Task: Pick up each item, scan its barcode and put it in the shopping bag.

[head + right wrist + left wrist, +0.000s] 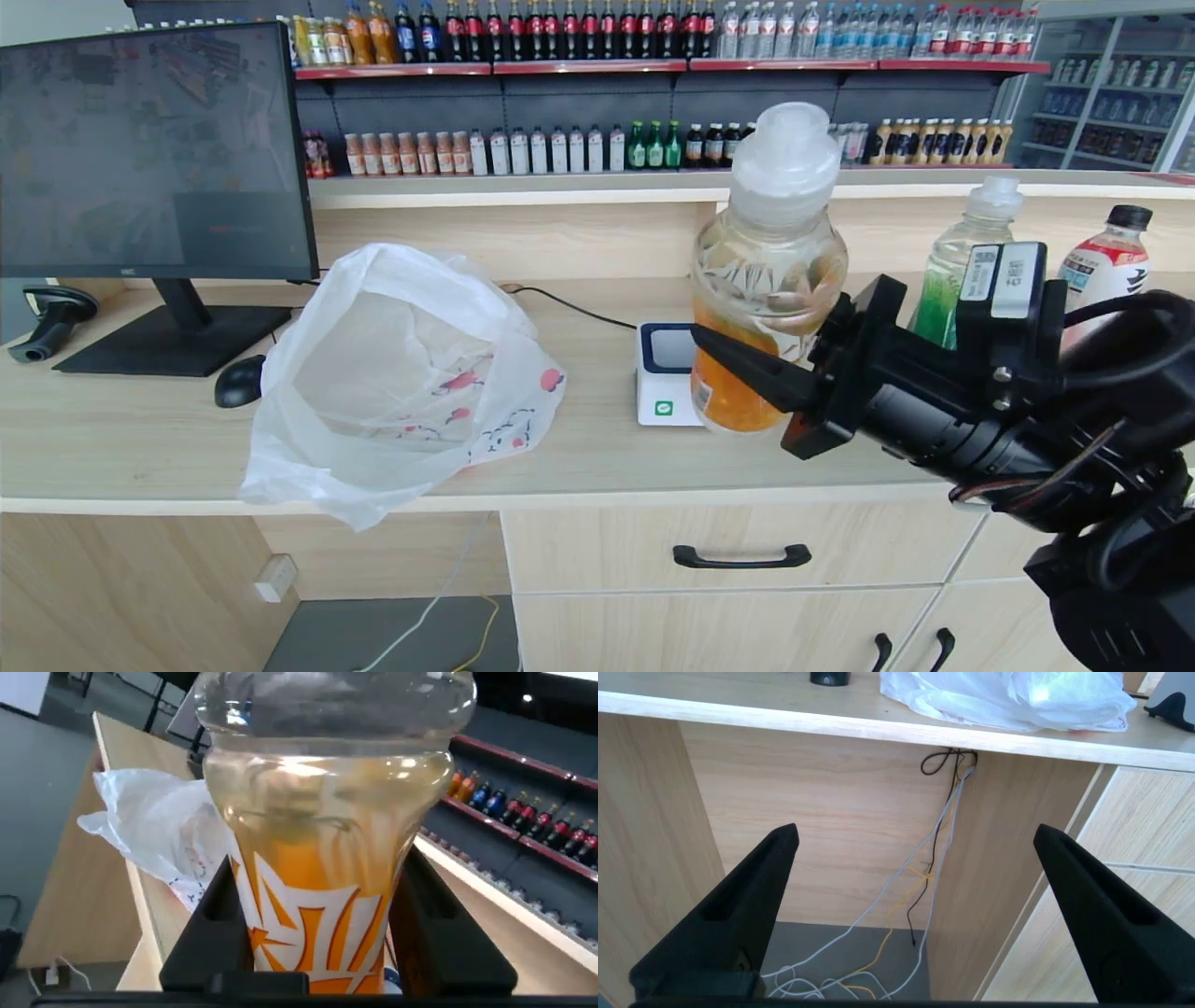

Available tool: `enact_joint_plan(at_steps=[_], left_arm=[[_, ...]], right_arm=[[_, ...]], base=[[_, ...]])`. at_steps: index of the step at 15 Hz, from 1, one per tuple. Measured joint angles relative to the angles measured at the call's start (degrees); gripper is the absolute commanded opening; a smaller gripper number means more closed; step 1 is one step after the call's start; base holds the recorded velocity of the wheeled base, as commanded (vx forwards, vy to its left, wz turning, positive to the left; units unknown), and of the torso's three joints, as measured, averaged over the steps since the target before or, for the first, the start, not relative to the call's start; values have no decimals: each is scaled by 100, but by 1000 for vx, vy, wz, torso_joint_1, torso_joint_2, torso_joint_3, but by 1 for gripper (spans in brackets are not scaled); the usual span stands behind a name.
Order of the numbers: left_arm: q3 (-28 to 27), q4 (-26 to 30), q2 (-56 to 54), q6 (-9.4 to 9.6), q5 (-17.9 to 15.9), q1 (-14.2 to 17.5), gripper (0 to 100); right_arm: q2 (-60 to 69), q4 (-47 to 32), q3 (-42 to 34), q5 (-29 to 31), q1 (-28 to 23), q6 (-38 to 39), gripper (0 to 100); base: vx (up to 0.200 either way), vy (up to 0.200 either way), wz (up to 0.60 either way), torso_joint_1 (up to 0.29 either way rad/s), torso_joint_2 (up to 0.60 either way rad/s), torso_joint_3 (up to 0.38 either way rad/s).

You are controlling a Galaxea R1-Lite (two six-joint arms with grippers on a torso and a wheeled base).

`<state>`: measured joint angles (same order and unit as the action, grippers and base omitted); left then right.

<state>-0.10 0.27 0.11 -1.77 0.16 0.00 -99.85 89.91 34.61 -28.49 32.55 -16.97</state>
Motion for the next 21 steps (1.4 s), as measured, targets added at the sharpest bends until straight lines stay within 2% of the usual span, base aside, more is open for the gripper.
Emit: enact_joint_plan(at_steps=[2,4,5,7,11,16,21], left_arm=[[0,0,0,2,-2,0,100],[0,0,0,0,0,0,100],[0,0,0,0,-2,0,100],[0,0,0,2,0,0,100],[0,2,0,2,-2,0,100],[0,-2,0,2,0,0,100],[0,-5,0,2,-2,5,100]], right_arm=[[165,0,-77,778,177,597,0],[234,4,-127,2157,323,1035,0],[245,-5,-171,2636,416,1273,0],[280,0,-221,3226,516,1538,0],[372,-21,-451,3388,532,1699,0],[514,28,-586,3373,416,1786,0],[602,20,-553,3395,386,1786,0]], base=[[0,0,0,0,0,0],[0,0,0,0,0,0],[0,0,0,0,0,0],[0,0,0,0,0,0],[-200,0,0,10,-1,-1],[0,0,0,0,0,0],[0,200,0,7,6,0]])
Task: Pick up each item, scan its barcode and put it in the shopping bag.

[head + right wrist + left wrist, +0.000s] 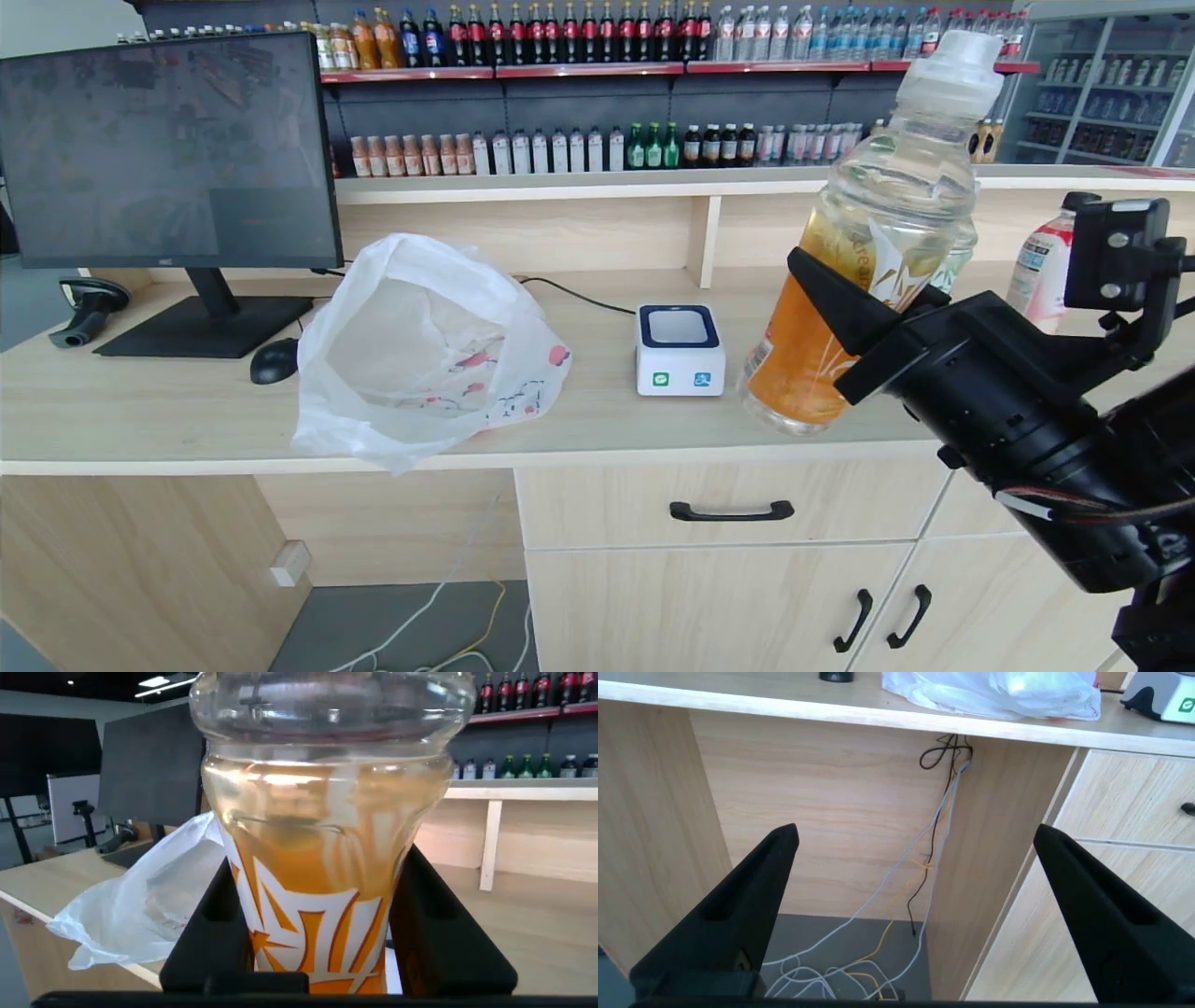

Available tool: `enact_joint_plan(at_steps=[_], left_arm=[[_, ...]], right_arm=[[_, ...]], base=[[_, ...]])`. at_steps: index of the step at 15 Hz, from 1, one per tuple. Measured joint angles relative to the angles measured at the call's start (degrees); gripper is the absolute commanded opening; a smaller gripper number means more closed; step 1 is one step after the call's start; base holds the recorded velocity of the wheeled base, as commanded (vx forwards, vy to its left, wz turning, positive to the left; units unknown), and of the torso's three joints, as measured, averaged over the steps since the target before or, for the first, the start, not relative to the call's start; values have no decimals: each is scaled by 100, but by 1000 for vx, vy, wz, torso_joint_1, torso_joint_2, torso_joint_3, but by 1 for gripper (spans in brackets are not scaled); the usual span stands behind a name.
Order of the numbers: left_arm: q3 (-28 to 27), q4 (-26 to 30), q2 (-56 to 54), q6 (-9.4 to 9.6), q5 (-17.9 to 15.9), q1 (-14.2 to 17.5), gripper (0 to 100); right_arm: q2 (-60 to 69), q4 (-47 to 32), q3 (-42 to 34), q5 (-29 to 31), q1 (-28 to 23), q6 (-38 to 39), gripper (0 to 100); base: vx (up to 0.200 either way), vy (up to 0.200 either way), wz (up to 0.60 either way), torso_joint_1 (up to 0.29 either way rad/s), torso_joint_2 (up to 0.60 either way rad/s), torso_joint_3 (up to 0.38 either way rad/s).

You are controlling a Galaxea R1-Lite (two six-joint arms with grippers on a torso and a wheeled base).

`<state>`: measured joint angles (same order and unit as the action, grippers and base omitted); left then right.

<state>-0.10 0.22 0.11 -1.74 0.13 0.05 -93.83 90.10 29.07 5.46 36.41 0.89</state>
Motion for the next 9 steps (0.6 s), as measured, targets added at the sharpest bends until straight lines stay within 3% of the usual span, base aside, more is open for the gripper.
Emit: enact_joint_plan(at_steps=[9], left_arm=[[0,2,0,5,2,-5,100]], right_arm=[[100,-16,-118,-5,-74,17,0]], base=[[0,200,0,5,0,2]])
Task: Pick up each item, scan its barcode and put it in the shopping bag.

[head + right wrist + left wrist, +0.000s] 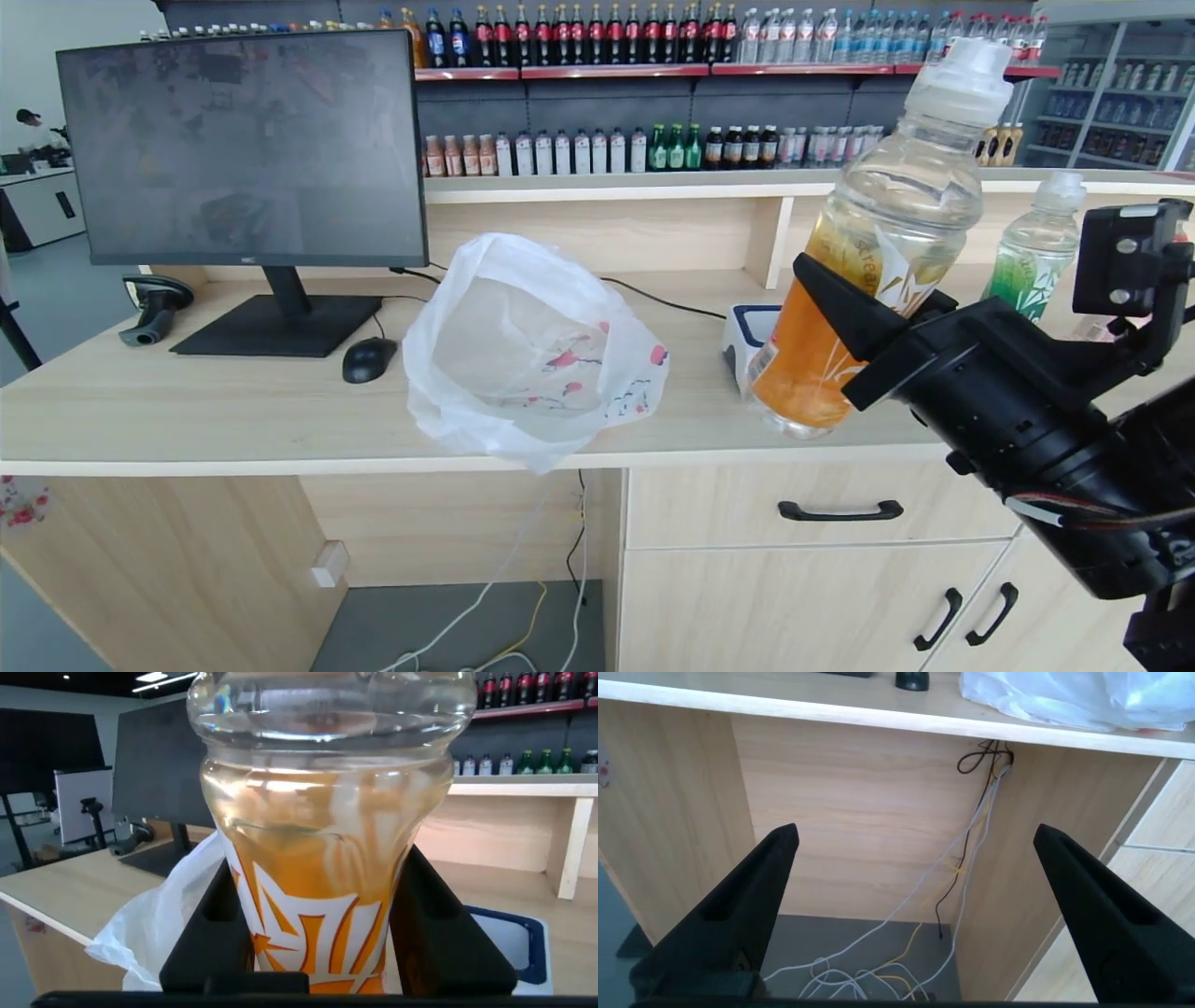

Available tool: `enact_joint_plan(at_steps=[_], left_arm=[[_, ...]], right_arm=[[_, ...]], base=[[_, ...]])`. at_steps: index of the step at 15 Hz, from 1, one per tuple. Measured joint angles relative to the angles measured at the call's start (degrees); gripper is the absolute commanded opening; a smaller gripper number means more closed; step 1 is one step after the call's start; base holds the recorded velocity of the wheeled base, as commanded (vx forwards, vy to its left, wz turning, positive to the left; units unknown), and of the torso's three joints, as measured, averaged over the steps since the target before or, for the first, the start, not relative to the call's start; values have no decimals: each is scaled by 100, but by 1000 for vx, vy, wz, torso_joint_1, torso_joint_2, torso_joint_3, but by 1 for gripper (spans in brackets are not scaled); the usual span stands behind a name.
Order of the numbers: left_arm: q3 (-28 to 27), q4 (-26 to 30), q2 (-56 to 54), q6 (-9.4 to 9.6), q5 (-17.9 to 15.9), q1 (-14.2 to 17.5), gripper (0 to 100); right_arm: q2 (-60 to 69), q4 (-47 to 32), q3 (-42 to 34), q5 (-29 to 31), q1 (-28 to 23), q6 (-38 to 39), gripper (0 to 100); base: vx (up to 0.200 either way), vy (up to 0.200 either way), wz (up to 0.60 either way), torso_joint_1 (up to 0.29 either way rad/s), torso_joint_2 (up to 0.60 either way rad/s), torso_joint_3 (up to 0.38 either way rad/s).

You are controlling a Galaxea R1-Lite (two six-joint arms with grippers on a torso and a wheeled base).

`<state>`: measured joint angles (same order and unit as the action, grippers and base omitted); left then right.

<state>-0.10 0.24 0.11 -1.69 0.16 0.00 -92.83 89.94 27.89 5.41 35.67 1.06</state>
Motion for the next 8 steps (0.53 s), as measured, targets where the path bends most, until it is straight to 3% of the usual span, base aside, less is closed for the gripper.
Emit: enact_joint_plan(at_steps=[1,8], left_arm=[[0,0,0,4,0,0,100],[0,0,0,4,-2,2,100]], right_arm=[[2,-4,0,6,-48,2,0],[6,18,-37,9,-94,52,0]], base=[[0,200,0,2,2,2],[0,0,0,0,0,0]])
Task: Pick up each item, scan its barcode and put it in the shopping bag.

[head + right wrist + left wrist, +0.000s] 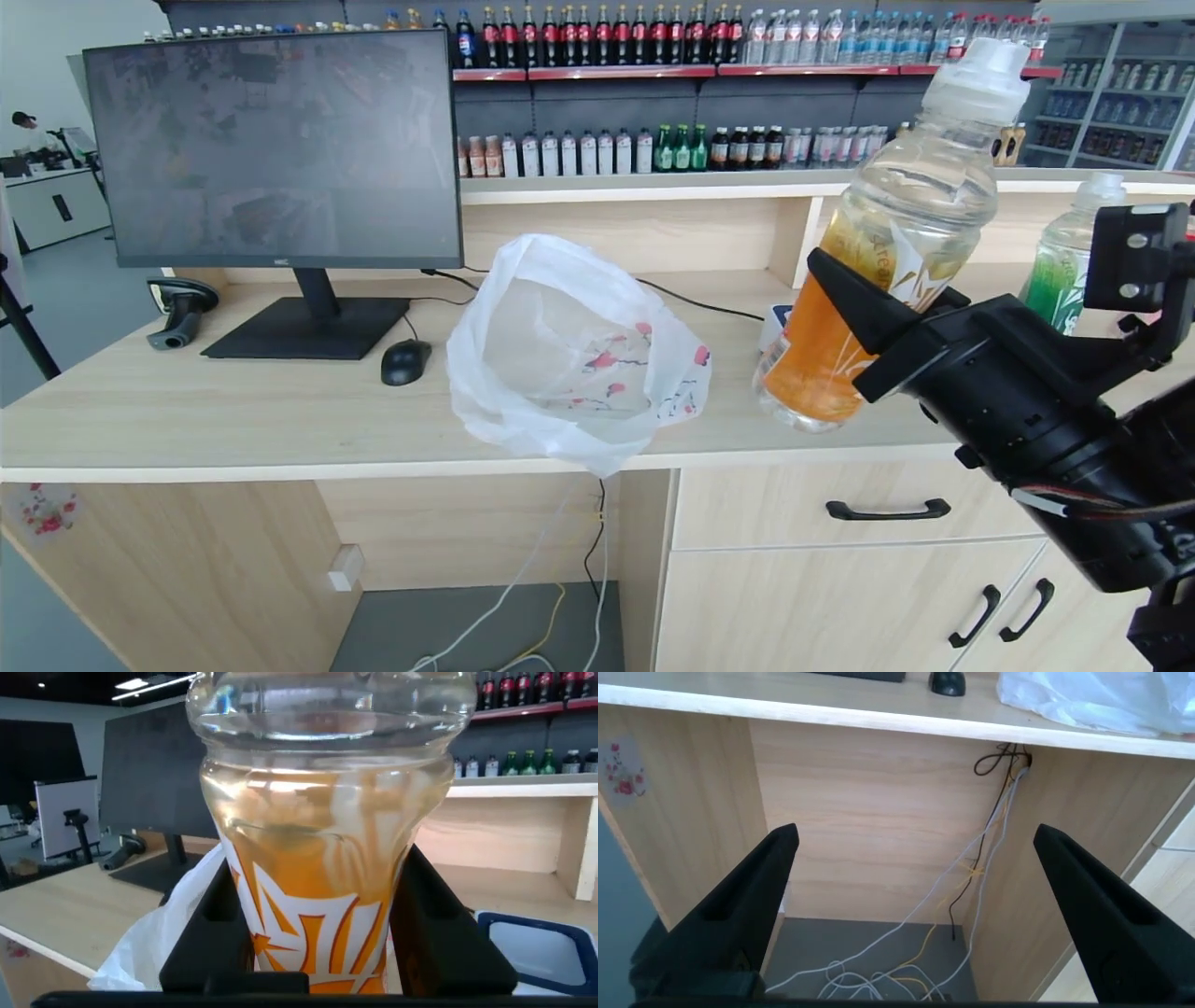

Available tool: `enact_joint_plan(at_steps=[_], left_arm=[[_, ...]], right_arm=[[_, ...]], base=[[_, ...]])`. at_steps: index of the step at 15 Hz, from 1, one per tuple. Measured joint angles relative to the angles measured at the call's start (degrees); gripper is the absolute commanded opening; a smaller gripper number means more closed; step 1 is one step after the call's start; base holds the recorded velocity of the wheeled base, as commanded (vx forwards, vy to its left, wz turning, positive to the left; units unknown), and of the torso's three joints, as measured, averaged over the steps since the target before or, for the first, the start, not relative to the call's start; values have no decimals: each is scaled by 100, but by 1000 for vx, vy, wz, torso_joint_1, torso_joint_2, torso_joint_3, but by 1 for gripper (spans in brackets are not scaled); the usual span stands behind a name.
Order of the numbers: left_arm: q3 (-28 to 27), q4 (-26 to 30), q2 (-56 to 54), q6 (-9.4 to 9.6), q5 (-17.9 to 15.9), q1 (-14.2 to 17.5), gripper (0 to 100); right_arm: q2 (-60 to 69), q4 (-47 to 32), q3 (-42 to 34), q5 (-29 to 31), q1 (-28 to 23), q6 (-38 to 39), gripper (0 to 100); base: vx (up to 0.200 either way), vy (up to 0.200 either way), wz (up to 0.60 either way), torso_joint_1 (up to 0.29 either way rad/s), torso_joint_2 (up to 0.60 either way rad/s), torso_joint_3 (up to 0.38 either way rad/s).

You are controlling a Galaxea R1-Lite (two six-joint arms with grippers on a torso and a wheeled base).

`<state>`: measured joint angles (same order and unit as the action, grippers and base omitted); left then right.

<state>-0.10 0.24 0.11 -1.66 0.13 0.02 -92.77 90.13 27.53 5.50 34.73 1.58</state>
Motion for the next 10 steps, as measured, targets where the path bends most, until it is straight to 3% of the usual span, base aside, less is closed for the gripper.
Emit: enact_joint_plan(at_steps=[6,10], left_arm=[[0,2,0,0,2,-2,100],[0,7,0,0,2,-2,100]], right_arm=[[-11,-32,-82,-26,0,0,0],[-17,-29,-82,-17,0,0,0]], base=[[200,0,0,2,-2,4],[0,0,0,0,0,0]])
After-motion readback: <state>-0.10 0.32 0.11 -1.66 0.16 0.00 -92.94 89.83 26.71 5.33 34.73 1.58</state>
